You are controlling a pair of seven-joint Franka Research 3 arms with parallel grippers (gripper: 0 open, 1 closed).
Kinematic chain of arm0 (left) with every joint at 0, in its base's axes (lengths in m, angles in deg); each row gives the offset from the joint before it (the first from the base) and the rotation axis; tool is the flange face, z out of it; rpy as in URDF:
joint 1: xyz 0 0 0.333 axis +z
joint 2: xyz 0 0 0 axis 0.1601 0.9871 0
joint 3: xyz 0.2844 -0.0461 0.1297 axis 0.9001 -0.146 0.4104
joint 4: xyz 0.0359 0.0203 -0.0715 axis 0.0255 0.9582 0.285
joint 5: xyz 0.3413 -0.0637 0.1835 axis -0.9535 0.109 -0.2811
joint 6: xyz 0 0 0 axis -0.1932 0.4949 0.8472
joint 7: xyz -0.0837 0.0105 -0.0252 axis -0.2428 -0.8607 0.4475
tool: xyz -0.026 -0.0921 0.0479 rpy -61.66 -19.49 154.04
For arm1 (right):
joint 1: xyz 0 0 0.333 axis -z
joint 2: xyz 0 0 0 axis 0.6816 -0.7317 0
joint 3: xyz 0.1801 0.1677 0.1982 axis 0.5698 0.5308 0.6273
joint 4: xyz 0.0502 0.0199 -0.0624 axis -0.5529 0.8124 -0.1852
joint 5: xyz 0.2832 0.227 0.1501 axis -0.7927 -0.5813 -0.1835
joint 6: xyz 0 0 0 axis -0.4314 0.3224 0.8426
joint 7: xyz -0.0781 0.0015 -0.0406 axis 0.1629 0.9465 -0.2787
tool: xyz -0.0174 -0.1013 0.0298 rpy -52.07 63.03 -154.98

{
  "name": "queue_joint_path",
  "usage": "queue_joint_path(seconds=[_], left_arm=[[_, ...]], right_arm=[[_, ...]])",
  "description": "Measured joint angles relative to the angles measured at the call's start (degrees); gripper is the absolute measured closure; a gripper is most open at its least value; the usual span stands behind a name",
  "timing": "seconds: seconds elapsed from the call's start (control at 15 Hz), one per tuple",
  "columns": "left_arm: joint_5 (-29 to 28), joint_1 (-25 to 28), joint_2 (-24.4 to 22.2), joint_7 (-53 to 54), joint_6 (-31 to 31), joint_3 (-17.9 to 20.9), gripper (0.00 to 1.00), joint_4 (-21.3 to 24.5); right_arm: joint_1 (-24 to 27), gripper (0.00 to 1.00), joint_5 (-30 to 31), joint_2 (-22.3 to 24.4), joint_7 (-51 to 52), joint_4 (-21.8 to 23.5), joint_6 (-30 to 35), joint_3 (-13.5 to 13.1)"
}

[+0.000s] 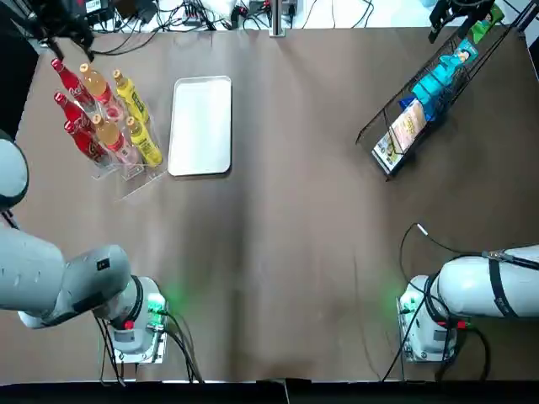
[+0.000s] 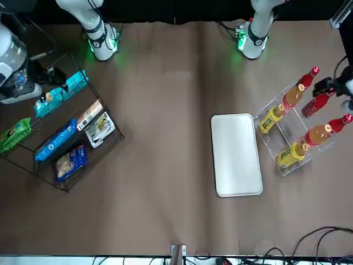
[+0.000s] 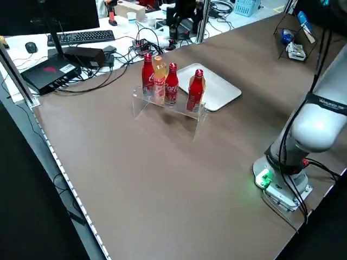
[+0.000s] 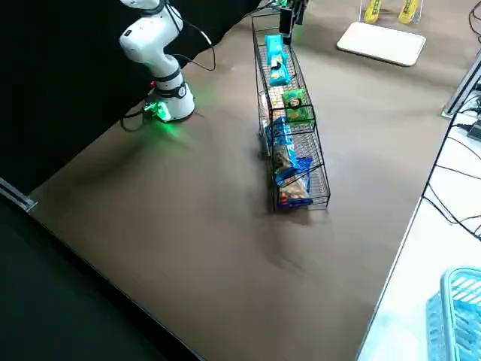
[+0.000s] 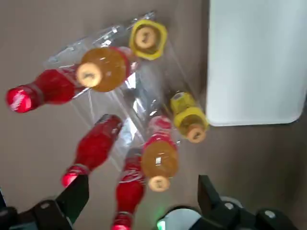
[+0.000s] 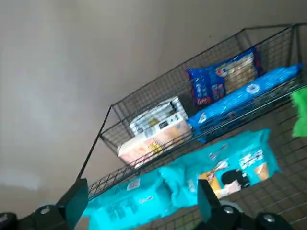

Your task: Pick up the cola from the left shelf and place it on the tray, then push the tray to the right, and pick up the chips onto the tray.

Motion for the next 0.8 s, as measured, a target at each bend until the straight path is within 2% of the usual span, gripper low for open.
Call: queue_joint_path(seconds=[0.13,0.4,0.6,0.8], left_arm=[[0.0,3.15,-2.6,3.87,-4.28,0.02,0.0,5.12],[0.0,6.53,-6.68,7.91,-12.62,-0.01,0.0,15.21],[0.0,8.07,-7.99,9.41,-14.24,0.01,0.0,18.99],[0.0,8.57,-8.34,9.53,-14.67,0.02,0.03,20.03]], right_arm=[[-0.02,0.0,0.5,0.0,1.08,-0.01,0.62,-0.18],[1.0,0.0,1.37,0.0,9.76,0.0,1.17,-0.88],[2.76,0.0,1.78,0.0,17.52,0.01,1.36,-1.31],[2.75,0.01,4.05,-0.27,19.44,0.43,1.89,-1.09]])
